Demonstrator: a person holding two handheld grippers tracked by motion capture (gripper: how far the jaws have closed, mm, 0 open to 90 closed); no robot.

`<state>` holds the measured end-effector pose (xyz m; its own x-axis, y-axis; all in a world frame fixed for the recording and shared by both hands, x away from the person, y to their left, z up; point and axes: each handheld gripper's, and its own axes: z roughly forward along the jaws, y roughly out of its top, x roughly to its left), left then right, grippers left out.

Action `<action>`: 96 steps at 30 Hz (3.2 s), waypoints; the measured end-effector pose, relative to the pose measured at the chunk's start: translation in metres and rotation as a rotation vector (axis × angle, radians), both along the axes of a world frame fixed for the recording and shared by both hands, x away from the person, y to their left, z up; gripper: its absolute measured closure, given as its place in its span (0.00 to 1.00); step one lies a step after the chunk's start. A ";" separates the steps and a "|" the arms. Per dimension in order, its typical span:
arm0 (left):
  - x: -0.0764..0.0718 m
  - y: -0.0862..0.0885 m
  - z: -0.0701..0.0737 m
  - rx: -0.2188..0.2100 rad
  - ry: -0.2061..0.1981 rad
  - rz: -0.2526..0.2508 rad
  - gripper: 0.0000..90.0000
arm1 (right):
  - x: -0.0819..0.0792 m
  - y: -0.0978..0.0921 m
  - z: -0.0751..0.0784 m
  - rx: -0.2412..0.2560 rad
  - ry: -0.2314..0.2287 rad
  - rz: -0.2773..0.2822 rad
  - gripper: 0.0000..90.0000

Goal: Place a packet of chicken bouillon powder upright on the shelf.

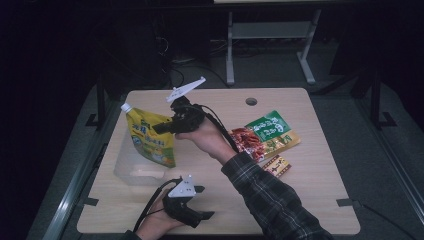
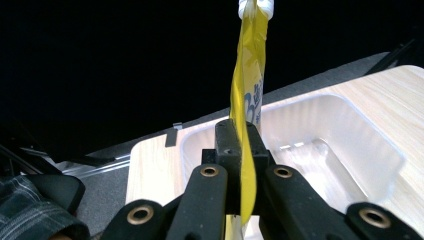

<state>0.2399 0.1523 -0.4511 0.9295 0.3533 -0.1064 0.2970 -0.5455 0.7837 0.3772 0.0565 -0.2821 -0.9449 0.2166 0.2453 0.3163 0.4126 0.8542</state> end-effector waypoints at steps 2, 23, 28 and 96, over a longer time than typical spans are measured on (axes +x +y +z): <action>-0.001 0.000 0.000 0.004 0.015 0.007 0.17 | 0.000 0.007 -0.001 0.000 0.001 0.007 1.00; 0.000 0.001 0.000 0.039 0.010 -0.006 0.17 | 0.002 0.050 -0.024 -0.033 0.021 0.071 1.00; 0.000 0.000 0.000 0.016 0.004 -0.005 0.17 | 0.002 0.053 -0.031 -0.048 0.026 0.075 1.00; 0.007 0.017 0.006 -0.015 0.016 0.028 0.14 | -0.022 -0.105 -0.054 -0.101 -0.061 -0.159 0.34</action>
<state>0.2471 0.1691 -0.4450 0.9173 0.3777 -0.1263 0.3244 -0.5247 0.7871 0.3550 -0.0487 -0.3358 -0.9092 0.3850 0.1584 0.3337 0.4464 0.8303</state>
